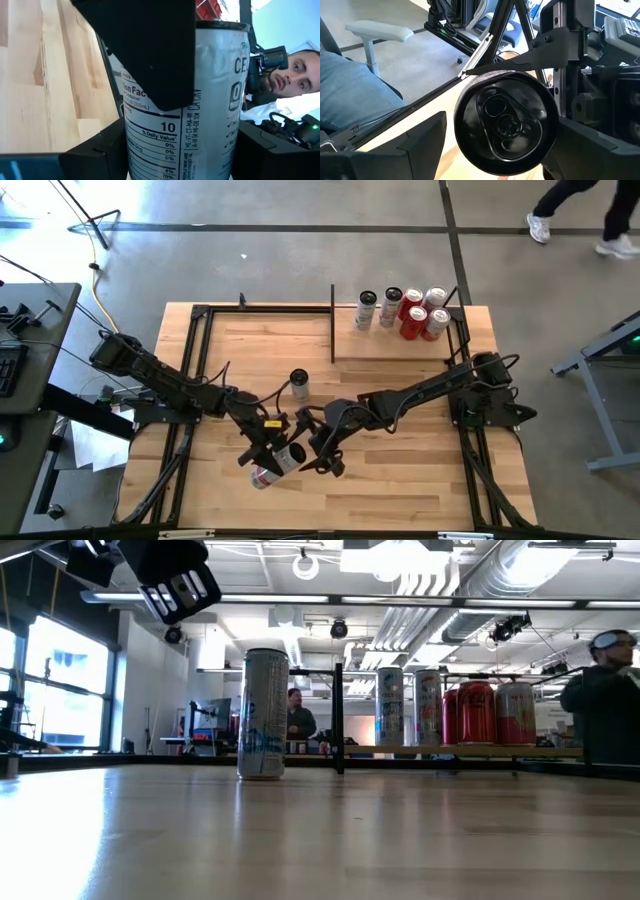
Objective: Place canned beverage on shelf
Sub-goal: Put the peach vibe soda can on the shelf aligned with the other peach vibe soda can
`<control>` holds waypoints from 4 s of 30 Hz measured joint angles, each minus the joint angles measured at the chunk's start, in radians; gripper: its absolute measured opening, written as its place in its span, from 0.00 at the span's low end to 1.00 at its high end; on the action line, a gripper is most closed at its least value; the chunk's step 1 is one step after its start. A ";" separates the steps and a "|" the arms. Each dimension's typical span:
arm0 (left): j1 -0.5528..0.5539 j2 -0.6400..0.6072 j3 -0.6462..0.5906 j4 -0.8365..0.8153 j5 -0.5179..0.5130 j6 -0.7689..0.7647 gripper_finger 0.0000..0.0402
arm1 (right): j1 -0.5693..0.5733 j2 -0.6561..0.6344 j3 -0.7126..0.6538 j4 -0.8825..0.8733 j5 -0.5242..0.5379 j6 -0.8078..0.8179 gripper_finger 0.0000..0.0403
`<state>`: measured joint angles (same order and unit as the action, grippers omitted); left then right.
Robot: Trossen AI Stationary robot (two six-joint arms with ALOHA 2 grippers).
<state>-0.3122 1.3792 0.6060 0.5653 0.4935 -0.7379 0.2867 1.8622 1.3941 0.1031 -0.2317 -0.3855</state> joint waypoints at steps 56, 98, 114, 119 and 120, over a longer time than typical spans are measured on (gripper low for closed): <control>-0.185 -0.206 -0.183 -0.037 -0.855 0.415 0.57 | -0.045 -0.412 0.000 -0.978 0.408 0.465 0.59; -0.200 -0.379 -0.368 0.167 -1.058 0.565 0.00 | -0.939 -0.430 -0.002 -1.211 0.293 -0.060 0.59; -0.200 -0.379 -0.368 0.167 -1.057 0.559 0.01 | -1.008 -0.371 -0.002 -1.174 0.258 -0.065 0.61; -0.200 -0.379 -0.368 0.171 -1.057 0.558 0.01 | -1.007 -0.371 -0.002 -1.145 0.265 -0.065 0.65; -0.200 -0.379 -0.368 0.172 -1.057 0.558 0.01 | -1.007 -0.371 -0.002 -1.144 0.265 -0.064 0.66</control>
<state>-0.5117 1.0004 0.2382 0.7377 -0.5635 -0.1799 -0.7200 1.4910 1.3922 -1.0412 0.0330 -0.4491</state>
